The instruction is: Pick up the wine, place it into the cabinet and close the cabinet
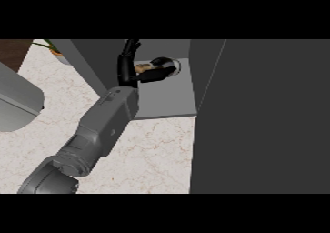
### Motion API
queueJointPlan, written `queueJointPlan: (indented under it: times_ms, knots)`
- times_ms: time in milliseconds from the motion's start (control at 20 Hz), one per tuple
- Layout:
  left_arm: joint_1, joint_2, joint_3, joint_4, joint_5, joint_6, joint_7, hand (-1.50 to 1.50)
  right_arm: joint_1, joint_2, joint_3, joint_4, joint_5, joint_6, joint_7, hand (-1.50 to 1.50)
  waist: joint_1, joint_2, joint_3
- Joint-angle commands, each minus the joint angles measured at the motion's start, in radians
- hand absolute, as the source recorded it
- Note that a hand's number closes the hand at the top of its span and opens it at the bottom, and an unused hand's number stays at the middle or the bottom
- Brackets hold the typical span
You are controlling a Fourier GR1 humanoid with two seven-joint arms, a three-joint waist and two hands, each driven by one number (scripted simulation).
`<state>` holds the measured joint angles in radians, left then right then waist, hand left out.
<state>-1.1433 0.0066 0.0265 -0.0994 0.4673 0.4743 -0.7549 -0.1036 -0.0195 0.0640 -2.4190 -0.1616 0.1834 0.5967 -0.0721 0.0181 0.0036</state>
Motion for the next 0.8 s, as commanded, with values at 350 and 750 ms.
queueJointPlan:
  times_ms: [350, 750]
  knots:
    - [0.067, 0.016, 0.021, 0.013, -0.007, 0.021, -0.061, -1.50, 0.037, -0.003, 0.010, -0.092, -0.047, -0.001, 0.037, -1.50, -0.004, 0.008, -0.005]
    - [0.081, 0.007, 0.030, 0.008, -0.016, -0.002, -0.118, -1.50, 0.047, 0.007, 0.024, -0.073, -0.032, 0.010, 0.000, -1.50, -0.014, 0.013, -0.006]
